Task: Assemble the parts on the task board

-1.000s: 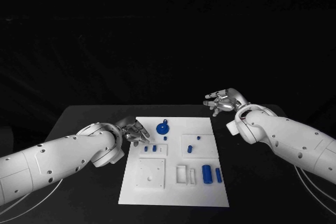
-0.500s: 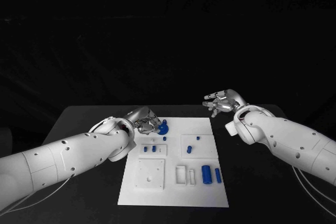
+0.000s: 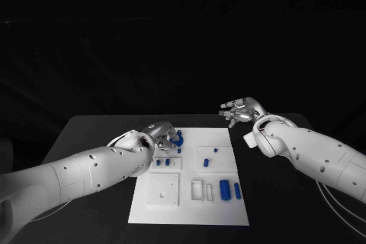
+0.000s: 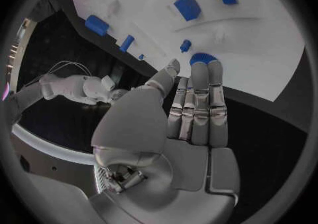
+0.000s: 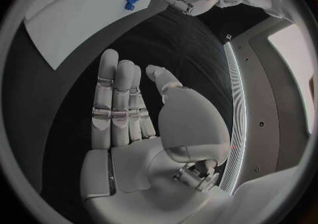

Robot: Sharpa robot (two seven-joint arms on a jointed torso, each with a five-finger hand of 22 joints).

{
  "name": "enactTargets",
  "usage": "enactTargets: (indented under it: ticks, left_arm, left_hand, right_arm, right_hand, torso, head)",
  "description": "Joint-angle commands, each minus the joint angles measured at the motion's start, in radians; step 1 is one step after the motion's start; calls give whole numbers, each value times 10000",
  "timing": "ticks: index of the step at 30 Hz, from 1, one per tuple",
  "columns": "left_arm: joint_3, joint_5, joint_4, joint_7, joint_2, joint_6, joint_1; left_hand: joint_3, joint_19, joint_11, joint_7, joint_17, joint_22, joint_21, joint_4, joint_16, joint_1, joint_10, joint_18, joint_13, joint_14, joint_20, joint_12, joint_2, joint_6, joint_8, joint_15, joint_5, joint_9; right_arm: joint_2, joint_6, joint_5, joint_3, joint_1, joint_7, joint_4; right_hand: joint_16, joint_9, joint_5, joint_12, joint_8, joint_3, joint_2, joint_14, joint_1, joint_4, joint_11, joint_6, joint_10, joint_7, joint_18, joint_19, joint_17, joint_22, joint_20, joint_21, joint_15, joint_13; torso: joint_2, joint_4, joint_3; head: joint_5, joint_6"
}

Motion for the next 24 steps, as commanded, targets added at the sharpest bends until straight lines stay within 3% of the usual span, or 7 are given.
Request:
enactTargets:
  ticks: [1,5,12,19,24]
  left_arm:
    - [-79,-746,-114,424,132,430,3]
    - [-183,-1043,-266,554,287,600,-1]
    - [-229,-1145,-434,590,438,793,-12]
    - [-238,-1139,-573,606,569,861,-27]
    - [-251,-1136,-681,615,664,963,-52]
  left_hand:
    - [-6,58,8,27,-37,41,-57,62,32,131,-140,215,-10,-41,-14,-54,-10,-149,-63,51,73,-15]
    - [-129,142,12,50,-162,100,-219,270,85,204,-150,235,-8,-24,13,-51,-90,-258,-57,62,32,-6]
    - [-424,249,109,177,-265,76,-430,524,82,367,-532,262,-10,-18,71,-50,-162,-643,-63,122,-22,-45]
    - [-345,354,74,147,-163,348,-370,524,444,422,-425,285,-15,5,40,-57,-55,-604,-64,93,21,-47]
    - [180,357,-43,23,-46,837,-150,336,864,345,-191,233,-19,-4,-86,-58,58,-309,-64,-40,69,-53]
  right_arm:
    - [20,94,26,6,-3,146,37]
    - [18,90,25,5,-3,142,63]
    - [9,88,25,5,-2,130,91]
    - [-43,46,22,4,-1,117,138]
    - [-67,33,20,4,0,109,157]
  right_hand:
    - [-24,6,15,59,-1,65,-42,-64,4,10,-1,12,-93,7,-57,309,-12,14,53,-55,-1,-3]
    - [-18,1,0,62,-7,161,-72,-64,-53,-35,0,-67,-83,9,-56,294,-11,61,54,-52,-1,-20]
    - [-18,-2,-4,65,-10,158,-69,-63,-55,-48,3,-158,-82,14,-54,293,-13,73,57,-59,0,-22]
    - [-18,-7,-1,65,-15,151,-69,-63,-48,-56,5,-227,-84,18,-53,296,-13,79,57,-61,2,-24]
    - [-18,-7,-1,65,-15,151,-69,-63,-48,-56,5,-227,-84,18,-53,296,-13,79,57,-61,2,-24]
  torso:
    - [12,-11,10]
    - [0,-2,9]
    - [5,7,5]
    - [6,21,-2]
    - [-6,8,-3]
  head:
    - [4,-19]
    - [-3,-33]
    - [-43,-25]
    - [-36,-6]
    - [-34,-28]
